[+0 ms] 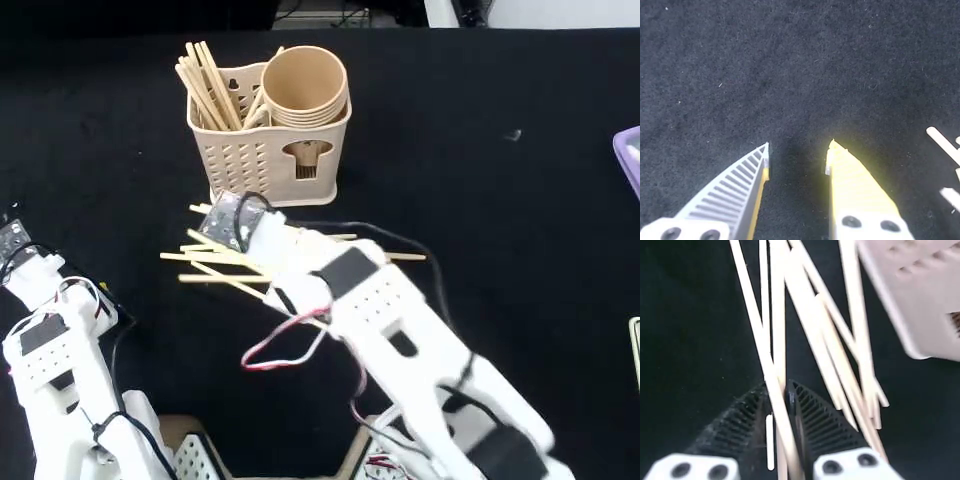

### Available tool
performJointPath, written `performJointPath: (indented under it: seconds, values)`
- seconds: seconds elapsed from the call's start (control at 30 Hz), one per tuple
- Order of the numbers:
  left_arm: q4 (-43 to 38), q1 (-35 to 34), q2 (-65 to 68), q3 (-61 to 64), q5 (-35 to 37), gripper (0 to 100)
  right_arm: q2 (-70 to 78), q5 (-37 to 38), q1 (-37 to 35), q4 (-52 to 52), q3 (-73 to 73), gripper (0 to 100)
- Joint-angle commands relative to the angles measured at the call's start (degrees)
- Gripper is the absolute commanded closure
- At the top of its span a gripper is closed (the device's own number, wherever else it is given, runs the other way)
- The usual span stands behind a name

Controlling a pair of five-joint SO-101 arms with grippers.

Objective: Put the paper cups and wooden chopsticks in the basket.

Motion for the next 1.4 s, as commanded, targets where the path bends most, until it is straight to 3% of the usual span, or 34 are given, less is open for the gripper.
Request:
performJointPath:
  seconds: [0.0, 0.57, 0.8, 1.0, 1.13, 1.37]
  values:
    - [-0.79, 0.84, -0.88, -3.30, 0.18, 81, -6.73, 0.26, -0.35, 0.79, -2.24, 98.8]
    - [-0.79, 0.75, -0.88, -3.30, 0.18, 81, -7.16, 5.80, 2.64, -11.34, 22.73, 98.5]
    - [-0.79, 0.75, -0.88, -3.30, 0.18, 81, -7.16, 5.80, 2.46, -9.14, 22.73, 83.1]
    - [-0.79, 0.75, -0.97, -3.30, 0.18, 81, -3.30, 5.71, 2.46, -10.02, 21.49, 84.2]
    - [-0.79, 0.75, -0.97, -3.30, 0.18, 81, 7.08, 1.85, 2.37, -13.01, 16.40, 83.8]
    - [-0.79, 0.75, -0.88, -3.30, 0.18, 81, 23.52, 1.41, 0.26, -13.45, 3.56, 83.8]
